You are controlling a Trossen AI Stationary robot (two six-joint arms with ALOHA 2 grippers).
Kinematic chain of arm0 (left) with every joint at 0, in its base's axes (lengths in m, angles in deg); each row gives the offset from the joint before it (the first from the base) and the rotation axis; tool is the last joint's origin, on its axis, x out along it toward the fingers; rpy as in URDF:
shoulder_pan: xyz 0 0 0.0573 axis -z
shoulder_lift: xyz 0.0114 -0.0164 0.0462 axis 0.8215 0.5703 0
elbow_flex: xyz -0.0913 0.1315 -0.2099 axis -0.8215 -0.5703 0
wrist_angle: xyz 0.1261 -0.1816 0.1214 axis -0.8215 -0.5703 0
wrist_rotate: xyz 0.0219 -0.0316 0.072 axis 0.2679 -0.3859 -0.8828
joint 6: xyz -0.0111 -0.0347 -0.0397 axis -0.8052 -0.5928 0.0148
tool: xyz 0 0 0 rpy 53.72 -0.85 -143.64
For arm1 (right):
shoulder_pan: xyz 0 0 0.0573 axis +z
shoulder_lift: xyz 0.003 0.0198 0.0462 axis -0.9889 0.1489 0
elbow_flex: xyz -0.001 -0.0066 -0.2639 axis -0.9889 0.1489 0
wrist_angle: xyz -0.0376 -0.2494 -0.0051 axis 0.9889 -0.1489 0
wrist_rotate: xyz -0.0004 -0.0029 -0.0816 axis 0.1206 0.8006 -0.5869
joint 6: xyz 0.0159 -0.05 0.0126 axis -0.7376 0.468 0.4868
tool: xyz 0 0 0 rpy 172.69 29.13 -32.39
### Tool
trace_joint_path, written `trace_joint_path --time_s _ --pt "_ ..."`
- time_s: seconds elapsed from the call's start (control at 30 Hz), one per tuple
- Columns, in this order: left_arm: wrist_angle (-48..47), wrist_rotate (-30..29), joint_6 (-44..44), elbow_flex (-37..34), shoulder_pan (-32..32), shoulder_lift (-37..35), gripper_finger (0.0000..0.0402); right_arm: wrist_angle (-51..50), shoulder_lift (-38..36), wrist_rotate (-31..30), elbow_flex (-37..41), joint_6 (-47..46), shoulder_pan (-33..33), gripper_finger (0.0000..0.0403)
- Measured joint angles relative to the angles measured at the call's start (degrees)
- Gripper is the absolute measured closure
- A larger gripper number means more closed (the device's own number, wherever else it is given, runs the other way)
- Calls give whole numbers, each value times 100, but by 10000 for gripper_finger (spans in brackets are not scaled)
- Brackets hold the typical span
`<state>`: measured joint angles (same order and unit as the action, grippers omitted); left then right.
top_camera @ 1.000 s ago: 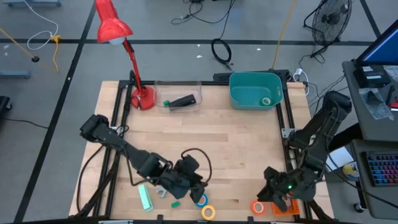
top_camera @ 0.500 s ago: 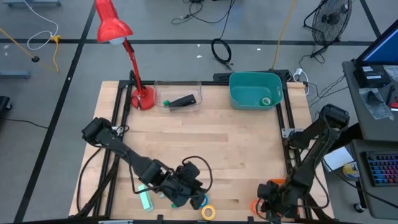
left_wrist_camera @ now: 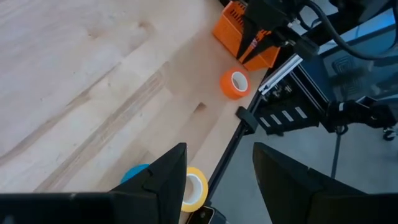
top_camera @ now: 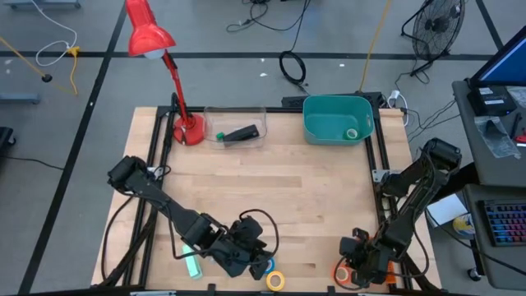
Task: Pick and place Stapler, Stapler remover, tape
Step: Put the orange tape into the blue bin
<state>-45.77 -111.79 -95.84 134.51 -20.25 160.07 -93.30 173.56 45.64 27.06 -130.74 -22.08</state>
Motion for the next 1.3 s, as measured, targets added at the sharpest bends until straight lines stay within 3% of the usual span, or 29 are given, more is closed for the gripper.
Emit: trace_joint_path --time_s 0.63,1.1,1.3 --pt "-2 -197 -34 5 115 0 215 283 286 -173 0 302 -17 342" --pt "0 -199 -39 7 113 0 215 793 1019 15 2 124 -44 253" --pt "0 -197 -42 7 113 0 215 762 1045 2 -3 -40 -48 276"
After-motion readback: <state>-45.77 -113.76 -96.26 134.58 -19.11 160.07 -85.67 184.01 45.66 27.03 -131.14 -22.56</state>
